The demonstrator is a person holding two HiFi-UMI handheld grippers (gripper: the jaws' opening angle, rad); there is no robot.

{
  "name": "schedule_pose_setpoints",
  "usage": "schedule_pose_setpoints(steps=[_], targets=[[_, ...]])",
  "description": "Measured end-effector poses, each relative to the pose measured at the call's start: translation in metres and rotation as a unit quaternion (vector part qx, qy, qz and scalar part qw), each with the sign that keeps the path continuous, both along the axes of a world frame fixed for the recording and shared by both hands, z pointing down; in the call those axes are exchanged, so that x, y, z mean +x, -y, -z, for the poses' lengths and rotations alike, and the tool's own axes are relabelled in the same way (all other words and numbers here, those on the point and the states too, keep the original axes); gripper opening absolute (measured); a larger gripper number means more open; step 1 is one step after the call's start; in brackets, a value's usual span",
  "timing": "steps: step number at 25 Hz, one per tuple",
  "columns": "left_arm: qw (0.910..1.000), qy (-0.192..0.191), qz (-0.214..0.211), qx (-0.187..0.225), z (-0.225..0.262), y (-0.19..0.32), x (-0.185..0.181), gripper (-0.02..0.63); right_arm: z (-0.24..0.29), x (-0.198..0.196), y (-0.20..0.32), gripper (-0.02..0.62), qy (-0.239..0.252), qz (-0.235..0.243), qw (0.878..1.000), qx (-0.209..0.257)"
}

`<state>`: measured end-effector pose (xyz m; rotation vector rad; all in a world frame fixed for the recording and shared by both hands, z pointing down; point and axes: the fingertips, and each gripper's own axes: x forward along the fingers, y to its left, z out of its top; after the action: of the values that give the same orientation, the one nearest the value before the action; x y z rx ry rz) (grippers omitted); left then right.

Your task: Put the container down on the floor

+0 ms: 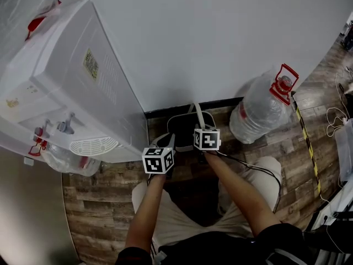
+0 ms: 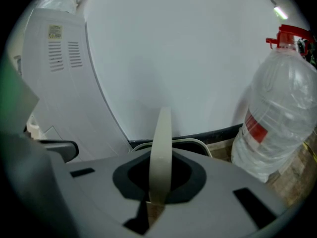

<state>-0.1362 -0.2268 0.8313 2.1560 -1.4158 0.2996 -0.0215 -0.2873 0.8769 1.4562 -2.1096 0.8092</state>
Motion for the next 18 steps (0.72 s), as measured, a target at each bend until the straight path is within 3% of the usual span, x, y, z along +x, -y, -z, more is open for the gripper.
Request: schedule_pose_setpoints(steps=[18], targets=[[0.9995, -0.007, -0.023, -0.020, -0.018, 0.004, 0.031, 0.015, -0.009, 0.029, -0.005, 0.032, -0.010, 0.000, 1.000, -0.003]])
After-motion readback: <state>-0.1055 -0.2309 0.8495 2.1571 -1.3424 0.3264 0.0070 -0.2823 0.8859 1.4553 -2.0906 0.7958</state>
